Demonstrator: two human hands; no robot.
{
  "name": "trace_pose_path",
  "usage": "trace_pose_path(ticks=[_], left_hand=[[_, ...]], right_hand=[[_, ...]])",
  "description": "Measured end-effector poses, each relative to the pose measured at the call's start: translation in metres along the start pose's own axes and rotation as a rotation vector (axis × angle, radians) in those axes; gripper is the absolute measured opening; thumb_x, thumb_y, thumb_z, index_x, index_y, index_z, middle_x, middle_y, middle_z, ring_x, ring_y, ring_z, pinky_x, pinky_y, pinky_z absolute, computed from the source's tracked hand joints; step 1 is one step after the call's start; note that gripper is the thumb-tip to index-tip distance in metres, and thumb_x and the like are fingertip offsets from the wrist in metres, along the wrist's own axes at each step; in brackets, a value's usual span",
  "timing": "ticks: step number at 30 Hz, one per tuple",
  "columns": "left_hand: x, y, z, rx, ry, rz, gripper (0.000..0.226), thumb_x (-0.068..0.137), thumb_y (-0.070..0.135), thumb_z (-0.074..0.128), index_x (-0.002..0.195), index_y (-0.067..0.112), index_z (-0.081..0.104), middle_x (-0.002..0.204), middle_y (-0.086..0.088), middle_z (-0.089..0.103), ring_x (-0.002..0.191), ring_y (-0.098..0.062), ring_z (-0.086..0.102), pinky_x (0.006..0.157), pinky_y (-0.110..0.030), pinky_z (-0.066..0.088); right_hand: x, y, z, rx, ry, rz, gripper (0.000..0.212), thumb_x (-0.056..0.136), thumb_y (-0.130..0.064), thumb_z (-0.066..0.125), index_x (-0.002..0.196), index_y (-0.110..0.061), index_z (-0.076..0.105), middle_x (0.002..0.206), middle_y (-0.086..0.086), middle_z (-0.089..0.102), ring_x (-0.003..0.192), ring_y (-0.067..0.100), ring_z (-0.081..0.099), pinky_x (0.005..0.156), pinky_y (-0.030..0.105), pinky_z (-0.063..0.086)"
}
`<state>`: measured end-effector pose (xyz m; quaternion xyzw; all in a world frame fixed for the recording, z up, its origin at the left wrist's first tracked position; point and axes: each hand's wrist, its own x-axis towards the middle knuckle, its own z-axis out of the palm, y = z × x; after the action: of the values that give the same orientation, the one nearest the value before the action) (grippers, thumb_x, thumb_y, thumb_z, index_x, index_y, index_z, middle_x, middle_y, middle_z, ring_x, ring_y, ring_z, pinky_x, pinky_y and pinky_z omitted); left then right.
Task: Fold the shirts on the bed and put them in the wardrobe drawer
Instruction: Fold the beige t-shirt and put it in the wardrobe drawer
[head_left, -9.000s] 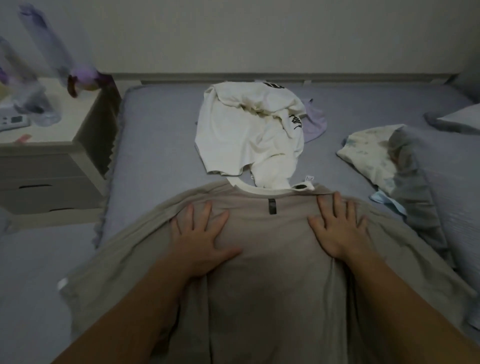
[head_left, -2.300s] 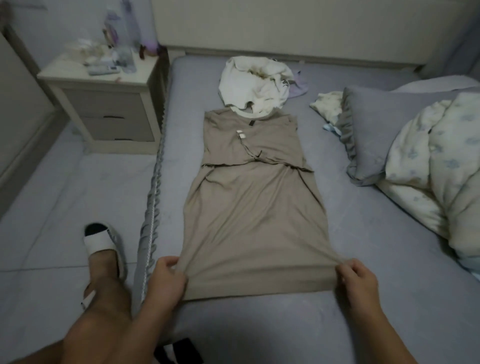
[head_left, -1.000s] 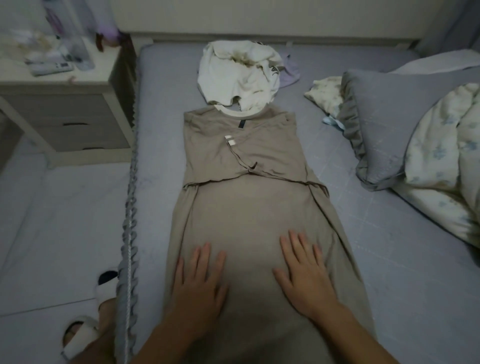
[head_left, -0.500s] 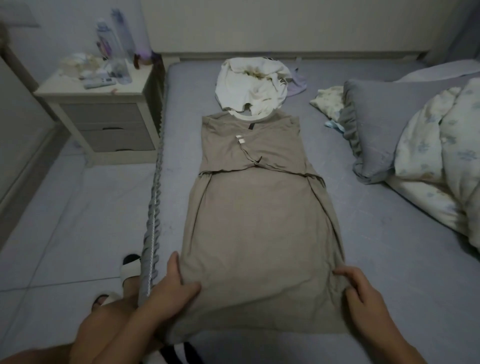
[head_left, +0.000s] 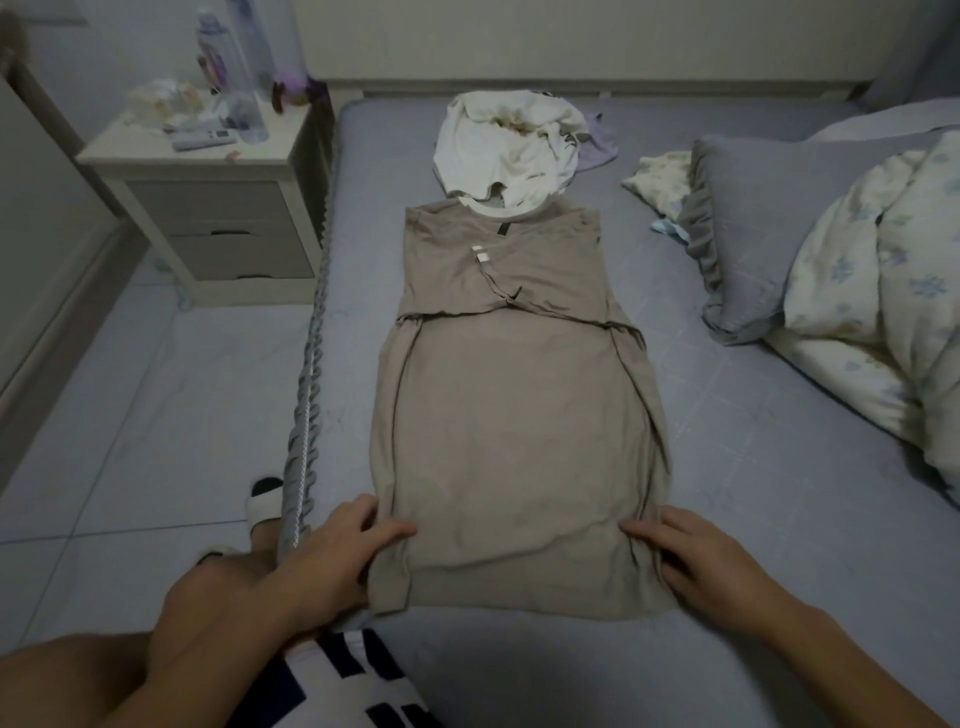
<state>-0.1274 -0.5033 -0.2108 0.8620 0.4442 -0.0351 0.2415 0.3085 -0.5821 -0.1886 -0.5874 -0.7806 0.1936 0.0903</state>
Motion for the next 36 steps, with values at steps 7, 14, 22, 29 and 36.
trace_pose_path(ticks=[7, 14, 22, 29, 36], left_hand=[[0.003, 0.007, -0.009, 0.192, 0.372, 0.13, 0.019, 0.075, 0.022, 0.07, 0.089, 0.032, 0.077, 0.139, -0.021, 0.052, 0.126, -0.044, 0.045, 0.091, -0.06, 0.046], [-0.026, -0.013, -0.037, 0.079, 0.157, 0.276, 0.028, 0.078, 0.015, 0.069, 0.095, 0.038, 0.067, 0.134, 0.024, 0.057, 0.141, -0.006, 0.036, 0.12, -0.045, 0.012], [0.066, -0.013, -0.103, -0.839, 0.463, -0.175, 0.033, 0.086, -0.015, 0.055, 0.092, 0.014, 0.07, 0.084, 0.0, 0.071, 0.089, -0.022, 0.067, 0.082, -0.031, 0.051], [0.252, -0.082, -0.195, -1.246, 0.616, -0.35, 0.02, 0.092, 0.006, 0.06, 0.083, 0.018, 0.072, 0.073, 0.008, 0.075, 0.072, -0.007, 0.07, 0.063, -0.017, 0.056], [0.4, -0.177, -0.21, -1.364, 0.502, -0.599, 0.04, 0.088, 0.052, 0.054, 0.095, 0.015, 0.065, 0.098, -0.012, 0.068, 0.079, -0.026, 0.063, 0.075, -0.035, 0.052]], right_hand=[[-0.004, 0.012, 0.01, -0.141, 0.292, -0.068, 0.011, 0.086, -0.022, 0.068, 0.091, -0.014, 0.075, 0.099, 0.01, 0.055, 0.087, 0.027, 0.055, 0.076, 0.028, 0.042], [-0.018, 0.003, -0.015, -0.054, 0.221, -0.222, 0.037, 0.101, -0.03, 0.036, 0.09, -0.016, 0.069, 0.127, 0.001, 0.063, 0.129, 0.023, 0.051, 0.117, 0.044, 0.027], [0.106, 0.007, -0.059, 0.568, 0.533, 0.222, 0.031, 0.09, 0.012, 0.055, 0.089, -0.019, 0.062, 0.083, -0.017, 0.066, 0.075, -0.003, 0.06, 0.069, 0.013, 0.045], [0.32, 0.063, -0.121, 0.578, 0.689, 0.402, 0.027, 0.095, -0.023, 0.054, 0.072, -0.01, 0.052, 0.069, 0.003, 0.05, 0.061, 0.005, 0.041, 0.059, 0.028, 0.036], [0.444, 0.146, -0.102, 0.412, 0.484, 0.738, 0.048, 0.099, -0.048, 0.044, 0.123, -0.011, 0.063, 0.123, 0.009, 0.062, 0.112, 0.028, 0.057, 0.092, 0.033, 0.039]])
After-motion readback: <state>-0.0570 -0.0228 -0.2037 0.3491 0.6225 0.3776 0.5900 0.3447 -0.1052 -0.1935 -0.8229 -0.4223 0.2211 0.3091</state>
